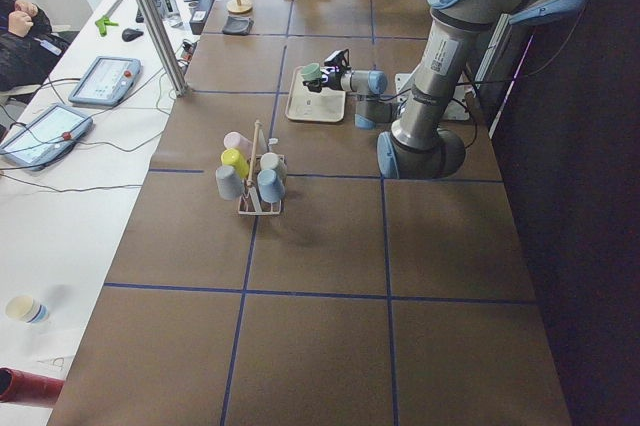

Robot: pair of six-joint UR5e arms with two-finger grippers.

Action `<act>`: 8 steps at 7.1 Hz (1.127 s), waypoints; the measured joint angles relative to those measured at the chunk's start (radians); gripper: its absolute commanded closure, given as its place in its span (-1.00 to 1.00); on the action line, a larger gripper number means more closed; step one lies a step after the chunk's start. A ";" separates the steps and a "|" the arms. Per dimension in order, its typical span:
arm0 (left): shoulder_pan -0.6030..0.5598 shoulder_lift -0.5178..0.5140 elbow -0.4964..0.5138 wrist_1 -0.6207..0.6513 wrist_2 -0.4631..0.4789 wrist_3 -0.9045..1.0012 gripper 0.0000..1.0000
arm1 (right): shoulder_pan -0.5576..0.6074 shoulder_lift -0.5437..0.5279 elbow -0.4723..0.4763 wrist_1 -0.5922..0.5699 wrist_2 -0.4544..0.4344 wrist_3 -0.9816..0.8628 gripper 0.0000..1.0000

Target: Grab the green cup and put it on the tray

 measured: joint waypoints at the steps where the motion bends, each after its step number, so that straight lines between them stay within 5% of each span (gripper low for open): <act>1: 0.000 0.000 0.000 0.004 0.000 0.000 -0.61 | 0.000 0.000 0.000 0.000 0.000 0.000 -1.00; 8: -0.002 -0.003 -0.011 0.049 0.000 0.060 -0.99 | 0.000 0.000 0.000 0.000 0.000 0.000 -1.00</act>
